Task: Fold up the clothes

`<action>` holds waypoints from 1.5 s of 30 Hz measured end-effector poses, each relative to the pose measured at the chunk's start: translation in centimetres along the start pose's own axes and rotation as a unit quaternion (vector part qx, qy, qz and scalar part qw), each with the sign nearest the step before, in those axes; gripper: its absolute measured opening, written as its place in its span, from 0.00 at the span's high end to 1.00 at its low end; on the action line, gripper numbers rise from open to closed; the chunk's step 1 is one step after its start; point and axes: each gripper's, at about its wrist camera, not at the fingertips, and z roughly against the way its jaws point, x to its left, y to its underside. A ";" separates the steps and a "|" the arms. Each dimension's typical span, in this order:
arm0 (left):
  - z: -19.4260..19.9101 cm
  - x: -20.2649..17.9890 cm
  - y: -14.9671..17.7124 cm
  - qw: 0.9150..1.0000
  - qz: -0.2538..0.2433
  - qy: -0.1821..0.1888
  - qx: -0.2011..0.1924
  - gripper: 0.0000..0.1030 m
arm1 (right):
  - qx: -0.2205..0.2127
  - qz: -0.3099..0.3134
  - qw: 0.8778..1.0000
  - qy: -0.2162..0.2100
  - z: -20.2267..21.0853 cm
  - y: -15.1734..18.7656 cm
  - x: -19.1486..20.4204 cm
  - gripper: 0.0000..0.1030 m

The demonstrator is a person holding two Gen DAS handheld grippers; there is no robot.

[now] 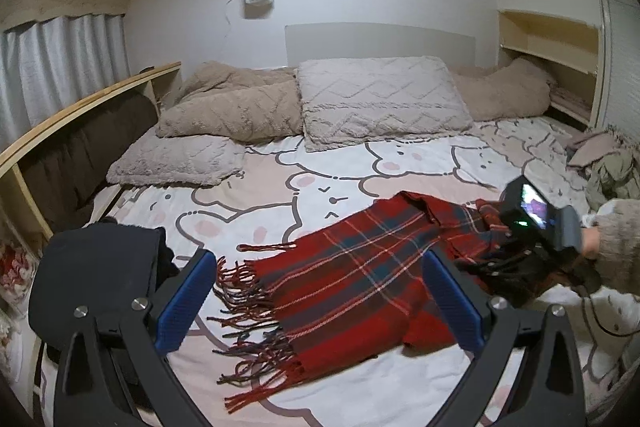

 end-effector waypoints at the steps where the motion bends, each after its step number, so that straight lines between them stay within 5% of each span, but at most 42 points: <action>1: -0.4 -0.4 0.3 1.000 -0.012 0.006 -0.001 0.01 | -0.002 -0.010 1.000 -0.006 0.4 0.8 0.4 0.91; 9: -2.2 -5.1 3.6 0.990 -0.127 0.063 0.020 0.01 | -0.026 -0.097 0.993 -0.065 5.5 8.1 2.0 0.95; 12: -2.7 -7.8 5.7 0.977 -0.194 0.082 0.033 0.10 | -0.019 -0.139 0.988 -0.068 6.5 11.2 1.8 0.95; 18: -3.7 -14.5 11.4 0.924 -0.354 0.136 0.057 0.13 | -0.023 -0.260 0.965 -0.034 8.0 17.8 -1.1 0.95; 23: -3.0 -20.0 16.1 0.853 -0.492 0.175 0.021 0.21 | -0.039 -0.328 0.942 -0.054 8.3 20.8 -1.4 0.95; 25: -3.6 -21.0 16.5 0.842 -0.505 0.188 0.034 0.22 | -0.047 -0.329 0.941 -0.058 8.5 21.1 -0.9 0.95; 28: -5.0 -21.5 15.3 0.852 -0.482 0.198 0.056 0.22 | -0.049 -0.314 0.947 -0.054 8.5 21.1 -0.4 0.95; 32: -7.0 -20.9 12.7 0.876 -0.425 0.212 0.085 0.22 | -0.035 -0.253 0.966 -0.029 8.2 21.6 1.4 0.95; 34: -7.3 -20.7 11.9 0.880 -0.408 0.227 0.088 0.22 | -0.025 -0.224 0.974 -0.024 7.9 22.1 2.4 0.95; 37: -7.2 -21.2 11.7 0.870 -0.411 0.255 0.090 0.22 | -0.009 -0.180 0.983 -0.018 7.4 23.0 3.9 0.95; 45: -6.3 -23.4 14.2 0.826 -0.467 0.297 0.109 0.23 | 0.001 -0.175 0.984 -0.030 6.7 24.0 4.3 0.95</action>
